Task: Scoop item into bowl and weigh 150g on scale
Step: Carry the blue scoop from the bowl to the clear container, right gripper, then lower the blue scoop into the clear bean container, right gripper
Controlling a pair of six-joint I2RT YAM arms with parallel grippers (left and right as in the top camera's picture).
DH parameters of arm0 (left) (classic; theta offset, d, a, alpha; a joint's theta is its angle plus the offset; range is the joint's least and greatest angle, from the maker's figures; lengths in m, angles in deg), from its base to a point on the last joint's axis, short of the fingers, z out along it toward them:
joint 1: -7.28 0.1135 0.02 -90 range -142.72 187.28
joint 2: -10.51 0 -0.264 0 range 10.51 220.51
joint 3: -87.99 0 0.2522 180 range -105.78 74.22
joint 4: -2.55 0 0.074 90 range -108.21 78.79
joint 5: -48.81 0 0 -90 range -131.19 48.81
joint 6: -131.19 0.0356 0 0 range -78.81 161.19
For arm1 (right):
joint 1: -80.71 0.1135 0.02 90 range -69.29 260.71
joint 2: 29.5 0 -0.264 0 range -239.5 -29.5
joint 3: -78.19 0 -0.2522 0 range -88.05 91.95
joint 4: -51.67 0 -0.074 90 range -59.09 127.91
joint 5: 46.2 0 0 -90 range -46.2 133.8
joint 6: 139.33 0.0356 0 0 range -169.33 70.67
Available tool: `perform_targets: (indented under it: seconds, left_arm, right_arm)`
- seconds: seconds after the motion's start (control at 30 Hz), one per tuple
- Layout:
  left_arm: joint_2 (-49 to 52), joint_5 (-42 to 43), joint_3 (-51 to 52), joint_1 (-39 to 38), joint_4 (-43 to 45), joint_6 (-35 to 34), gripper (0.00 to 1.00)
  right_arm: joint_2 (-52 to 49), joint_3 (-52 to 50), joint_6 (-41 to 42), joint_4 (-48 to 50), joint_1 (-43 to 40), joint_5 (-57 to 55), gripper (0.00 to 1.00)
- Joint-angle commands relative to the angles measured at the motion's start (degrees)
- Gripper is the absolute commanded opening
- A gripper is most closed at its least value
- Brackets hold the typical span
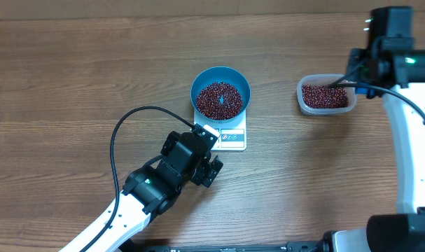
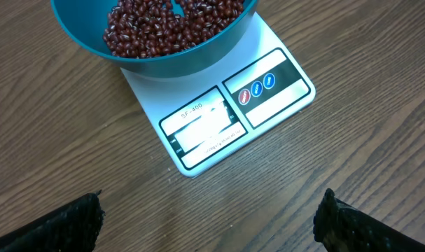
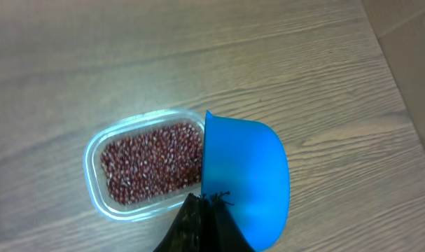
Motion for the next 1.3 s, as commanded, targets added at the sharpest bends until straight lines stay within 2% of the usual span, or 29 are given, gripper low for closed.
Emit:
perform_targets:
  seconds: [0.0, 0.2, 0.5, 0.63, 0.77, 0.93, 1.27]
  left_arm:
    - [-0.4, -0.8, 0.7, 0.3, 0.2, 1.1, 1.00]
    - [-0.4, -0.8, 0.7, 0.3, 0.2, 1.1, 1.00]
    - [-0.4, -0.8, 0.7, 0.3, 0.2, 1.1, 1.00]
    - [-0.4, -0.8, 0.7, 0.3, 0.2, 1.1, 1.00]
    - [-0.4, -0.8, 0.7, 0.3, 0.2, 1.1, 1.00]
    - [-0.4, -0.8, 0.7, 0.3, 0.2, 1.1, 1.00]
    - [-0.4, -0.8, 0.7, 0.3, 0.2, 1.1, 1.00]
  right_arm:
    - [-2.4, 0.4, 0.7, -0.9, 4.7, -8.6, 0.04]
    - [-5.3, 0.4, 4.7, -3.3, 9.3, -17.8, 0.04]
    - [-5.8, 0.4, 14.2, -2.6, 9.3, -12.0, 0.04]
    - [-5.8, 0.4, 23.4, -1.0, 9.2, -5.1, 0.04]
    - [-5.9, 0.4, 36.3, 1.2, 9.2, 1.2, 0.04]
    - [-6.1, 0.3, 49.2, 2.0, 9.0, 3.0, 0.04]
    - [-7.8, -1.1, 51.1, 6.3, 8.9, 4.5, 0.04]
